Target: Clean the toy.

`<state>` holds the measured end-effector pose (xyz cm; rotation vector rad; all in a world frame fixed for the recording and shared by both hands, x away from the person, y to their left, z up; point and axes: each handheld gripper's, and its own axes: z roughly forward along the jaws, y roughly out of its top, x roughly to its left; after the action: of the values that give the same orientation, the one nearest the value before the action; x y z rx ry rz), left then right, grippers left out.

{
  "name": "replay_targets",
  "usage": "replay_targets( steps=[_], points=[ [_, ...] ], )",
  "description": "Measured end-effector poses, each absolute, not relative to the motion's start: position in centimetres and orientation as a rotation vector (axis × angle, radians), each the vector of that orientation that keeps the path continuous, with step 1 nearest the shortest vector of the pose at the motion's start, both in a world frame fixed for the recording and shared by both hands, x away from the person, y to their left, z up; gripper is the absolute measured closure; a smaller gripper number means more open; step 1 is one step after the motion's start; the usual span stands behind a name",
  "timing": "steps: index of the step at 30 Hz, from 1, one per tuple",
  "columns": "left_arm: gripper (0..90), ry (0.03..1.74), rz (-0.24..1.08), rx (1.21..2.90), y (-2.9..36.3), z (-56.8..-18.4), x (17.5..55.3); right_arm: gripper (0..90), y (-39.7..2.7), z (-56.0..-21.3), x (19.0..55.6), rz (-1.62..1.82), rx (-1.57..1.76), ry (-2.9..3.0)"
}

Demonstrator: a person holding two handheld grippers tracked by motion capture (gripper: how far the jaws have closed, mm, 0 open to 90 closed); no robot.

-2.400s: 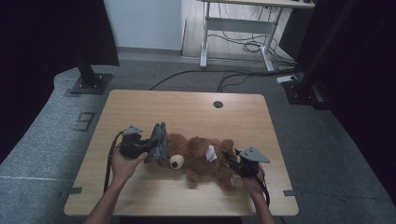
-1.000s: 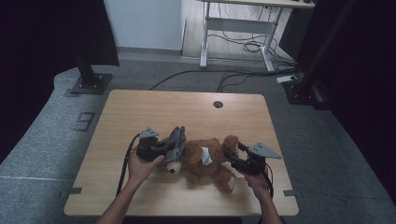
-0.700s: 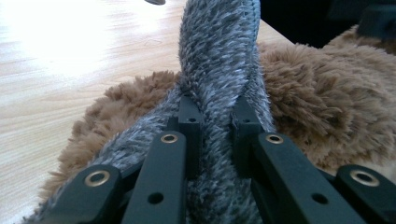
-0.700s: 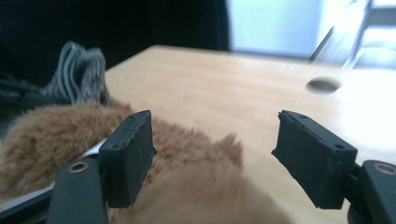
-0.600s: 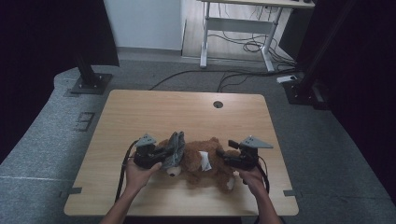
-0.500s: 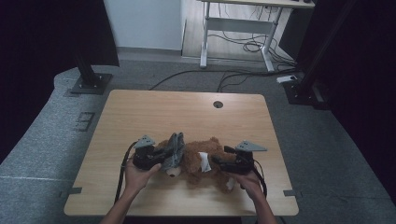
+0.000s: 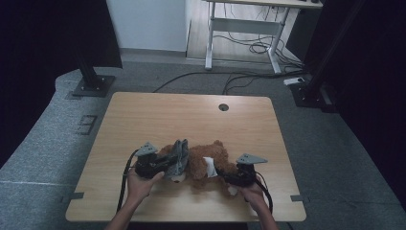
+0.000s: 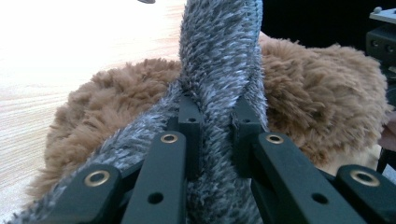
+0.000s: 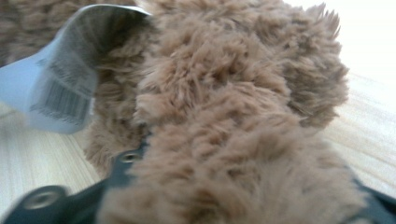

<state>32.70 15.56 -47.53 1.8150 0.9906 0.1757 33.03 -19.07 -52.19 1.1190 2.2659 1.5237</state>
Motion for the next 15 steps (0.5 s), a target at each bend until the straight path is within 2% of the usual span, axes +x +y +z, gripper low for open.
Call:
replay_targets(
  steps=[2, 7, 15],
  points=[
    [78.4, 0.986, 0.173, 1.810, 15.3, -47.6, 32.7, 63.9, -19.0, -52.2, 32.8, 1.493, 1.091, 2.209],
    [78.3, 0.977, 0.200, 1.778, 14.1, -47.7, 33.2, 68.5, -18.8, -51.8, 33.6, 1.395, 1.099, 2.091],
    [78.2, 0.963, 0.229, 1.802, 12.3, -47.6, 33.8, 68.0, -19.2, -51.6, 36.2, 1.325, 1.091, 2.028]
  ],
)
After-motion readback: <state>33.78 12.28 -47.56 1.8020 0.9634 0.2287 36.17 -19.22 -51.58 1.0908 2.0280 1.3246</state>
